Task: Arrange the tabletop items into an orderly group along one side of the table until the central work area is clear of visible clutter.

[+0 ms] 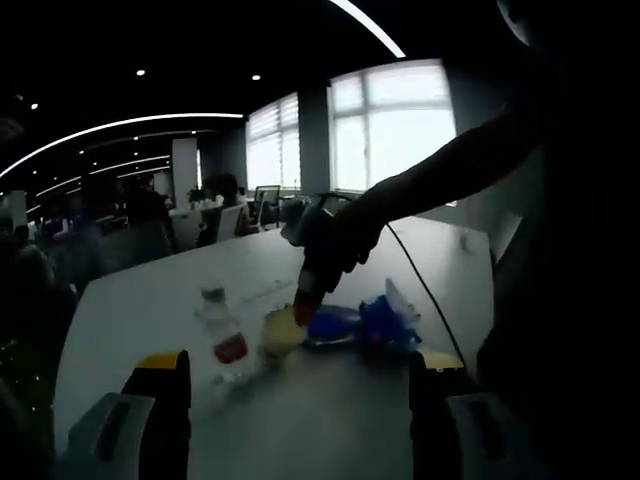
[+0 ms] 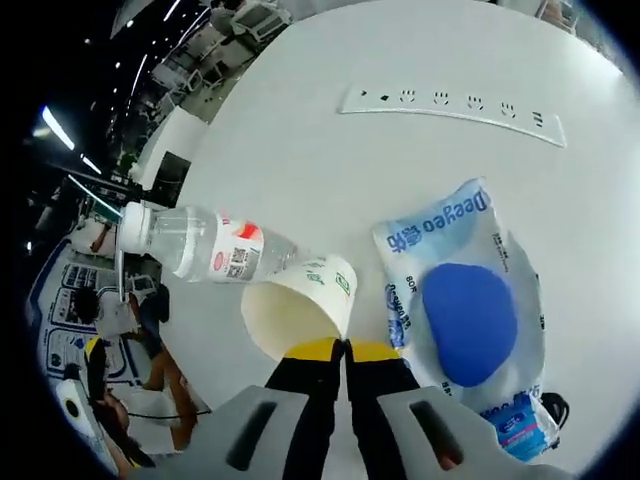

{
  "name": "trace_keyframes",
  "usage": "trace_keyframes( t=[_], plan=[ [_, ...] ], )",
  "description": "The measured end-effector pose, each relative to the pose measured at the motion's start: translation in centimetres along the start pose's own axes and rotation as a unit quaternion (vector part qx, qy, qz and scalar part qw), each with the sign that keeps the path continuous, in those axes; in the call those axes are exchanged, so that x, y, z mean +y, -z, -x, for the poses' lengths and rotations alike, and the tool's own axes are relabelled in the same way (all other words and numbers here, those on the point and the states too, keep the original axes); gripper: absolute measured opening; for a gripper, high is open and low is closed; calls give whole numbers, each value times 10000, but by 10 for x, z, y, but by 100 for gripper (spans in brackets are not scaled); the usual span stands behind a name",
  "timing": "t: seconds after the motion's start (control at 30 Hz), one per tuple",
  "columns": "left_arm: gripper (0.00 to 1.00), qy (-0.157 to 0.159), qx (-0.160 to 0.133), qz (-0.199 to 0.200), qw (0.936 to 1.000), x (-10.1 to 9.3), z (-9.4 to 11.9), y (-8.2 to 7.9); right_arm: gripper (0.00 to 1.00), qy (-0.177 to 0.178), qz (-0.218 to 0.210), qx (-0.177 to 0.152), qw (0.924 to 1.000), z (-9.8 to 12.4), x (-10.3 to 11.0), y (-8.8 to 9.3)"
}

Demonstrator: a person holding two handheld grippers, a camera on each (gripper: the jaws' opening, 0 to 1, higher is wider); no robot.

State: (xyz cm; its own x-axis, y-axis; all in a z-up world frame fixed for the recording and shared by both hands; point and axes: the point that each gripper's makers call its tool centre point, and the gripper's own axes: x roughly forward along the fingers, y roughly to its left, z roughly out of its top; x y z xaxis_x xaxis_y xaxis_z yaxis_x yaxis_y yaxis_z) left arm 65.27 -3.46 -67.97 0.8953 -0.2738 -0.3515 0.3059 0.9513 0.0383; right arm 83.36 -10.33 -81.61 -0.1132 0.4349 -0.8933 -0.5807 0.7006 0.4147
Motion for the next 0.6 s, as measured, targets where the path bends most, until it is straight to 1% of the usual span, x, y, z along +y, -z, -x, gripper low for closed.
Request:
trace_keyframes(
  t=[0.17, 0.3, 0.5, 0.6],
  plan=[
    [88, -22, -12, 31, 10000, -1, -2, -3, 0, -29, -42, 1, 10000, -1, 0, -3],
    [88, -32, 14, 59, 10000, -1, -3, -2, 0, -86, -107, -27, 9999, 0, 1, -5],
    [88, -23, 37, 69, 10000, 0, -4, -1, 0, -85, -260, -191, 9994, 4, 1, -12],
    [88, -20, 37, 65, 10000, 0, -5, -2, 0, -83, -236, -198, 9995, 3, 2, -13]
  ],
)
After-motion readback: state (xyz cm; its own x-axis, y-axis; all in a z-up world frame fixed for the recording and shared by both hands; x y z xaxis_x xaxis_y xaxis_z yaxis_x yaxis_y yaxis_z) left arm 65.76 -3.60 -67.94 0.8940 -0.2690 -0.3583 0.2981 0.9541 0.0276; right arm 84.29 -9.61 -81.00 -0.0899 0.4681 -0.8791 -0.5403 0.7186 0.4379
